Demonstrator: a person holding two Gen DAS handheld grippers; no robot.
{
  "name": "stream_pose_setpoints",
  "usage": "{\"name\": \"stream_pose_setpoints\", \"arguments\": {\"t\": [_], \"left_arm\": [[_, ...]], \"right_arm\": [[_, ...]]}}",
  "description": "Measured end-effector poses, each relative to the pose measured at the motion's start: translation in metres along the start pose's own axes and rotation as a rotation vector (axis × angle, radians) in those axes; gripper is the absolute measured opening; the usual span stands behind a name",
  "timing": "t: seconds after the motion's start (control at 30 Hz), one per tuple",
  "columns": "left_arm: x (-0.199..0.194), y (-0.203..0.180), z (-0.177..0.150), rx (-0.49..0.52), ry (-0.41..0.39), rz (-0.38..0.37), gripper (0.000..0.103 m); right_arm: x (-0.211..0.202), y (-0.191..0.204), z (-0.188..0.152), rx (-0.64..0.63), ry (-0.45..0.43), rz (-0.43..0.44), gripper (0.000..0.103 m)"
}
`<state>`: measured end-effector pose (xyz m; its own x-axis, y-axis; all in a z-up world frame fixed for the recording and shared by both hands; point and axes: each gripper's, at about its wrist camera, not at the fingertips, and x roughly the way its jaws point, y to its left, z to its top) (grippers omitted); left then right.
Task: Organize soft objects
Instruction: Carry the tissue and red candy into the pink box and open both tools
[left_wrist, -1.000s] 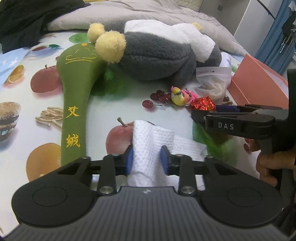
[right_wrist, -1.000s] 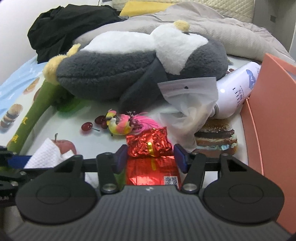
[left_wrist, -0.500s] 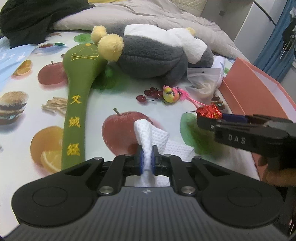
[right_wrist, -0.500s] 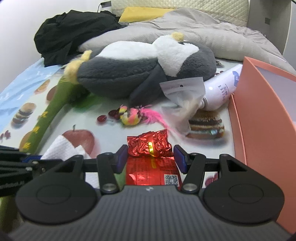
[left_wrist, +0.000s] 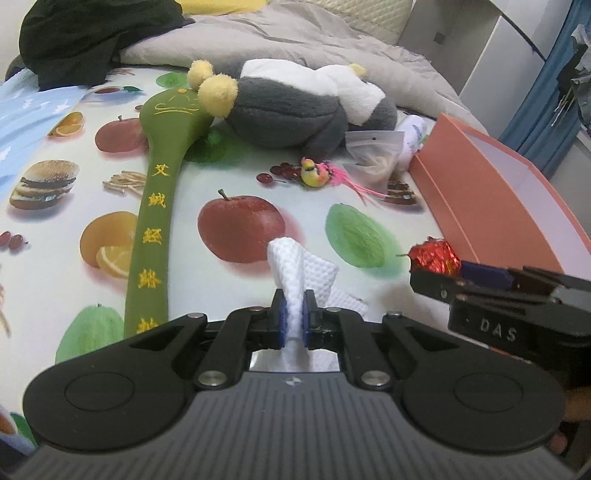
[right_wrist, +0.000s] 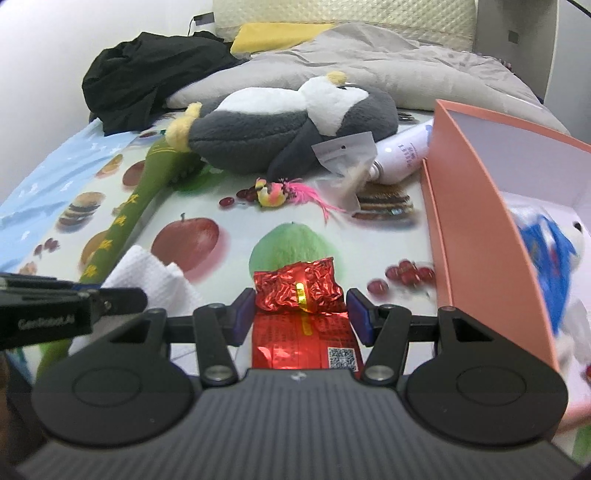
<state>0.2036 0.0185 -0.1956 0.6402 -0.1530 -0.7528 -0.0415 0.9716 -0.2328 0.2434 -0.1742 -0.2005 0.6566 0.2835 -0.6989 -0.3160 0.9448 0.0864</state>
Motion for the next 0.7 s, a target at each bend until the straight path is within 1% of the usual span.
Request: {"name": "stream_pose_setpoints", "arguments": {"t": [0.17,0.33,0.47,0.7], "left_arm": [[-0.017,-0.010,-0.006,0.000,-0.014,-0.009,0.010],[-0.035,-0.023,-0.001,-0.007,-0.037,-0.026,0.010],[-0.048,-0.038,0.008,0.003,-0.052,-0.038,0.010],[-0.070,-0.071,0.037,0.028,-0.086,-0.069,0.010]], "right_arm": [[-0.024,-0.004,-0.009,0.021,-0.014,0.005,0.057],[-0.052,-0.012,-0.006,0.040,-0.048,0.010,0.057],[-0.072,-0.022,0.005,0.057,-0.085,0.009,0.057],[-0.104,-0.042,0.030,0.081,-0.144,-0.001,0.057]]}}
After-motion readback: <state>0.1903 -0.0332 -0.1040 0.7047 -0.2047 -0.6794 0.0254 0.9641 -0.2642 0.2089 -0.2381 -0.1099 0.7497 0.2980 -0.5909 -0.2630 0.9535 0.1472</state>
